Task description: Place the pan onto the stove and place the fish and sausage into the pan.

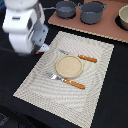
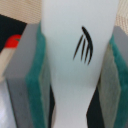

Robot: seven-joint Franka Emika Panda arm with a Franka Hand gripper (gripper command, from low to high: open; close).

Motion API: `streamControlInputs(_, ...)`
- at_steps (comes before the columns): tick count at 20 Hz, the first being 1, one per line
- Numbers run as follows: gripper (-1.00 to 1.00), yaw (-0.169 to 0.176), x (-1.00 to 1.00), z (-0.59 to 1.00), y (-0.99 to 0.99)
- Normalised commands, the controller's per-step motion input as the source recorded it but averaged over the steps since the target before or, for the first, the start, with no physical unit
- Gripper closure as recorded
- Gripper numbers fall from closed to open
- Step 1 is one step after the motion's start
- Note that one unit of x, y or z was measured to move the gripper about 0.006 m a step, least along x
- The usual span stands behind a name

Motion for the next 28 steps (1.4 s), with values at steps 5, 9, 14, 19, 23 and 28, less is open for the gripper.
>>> streamControlInputs(5,1.00,0.006,0.18,0.04,0.97)
streamControlInputs(9,1.00,0.002,0.04,-0.03,0.96)
streamControlInputs(14,1.00,0.000,0.04,0.00,0.96)
streamControlInputs(19,1.00,0.006,0.00,0.11,0.91)
streamControlInputs(23,1.00,0.020,-0.03,0.04,0.84)
streamControlInputs(28,1.00,0.024,-0.15,0.00,0.62)
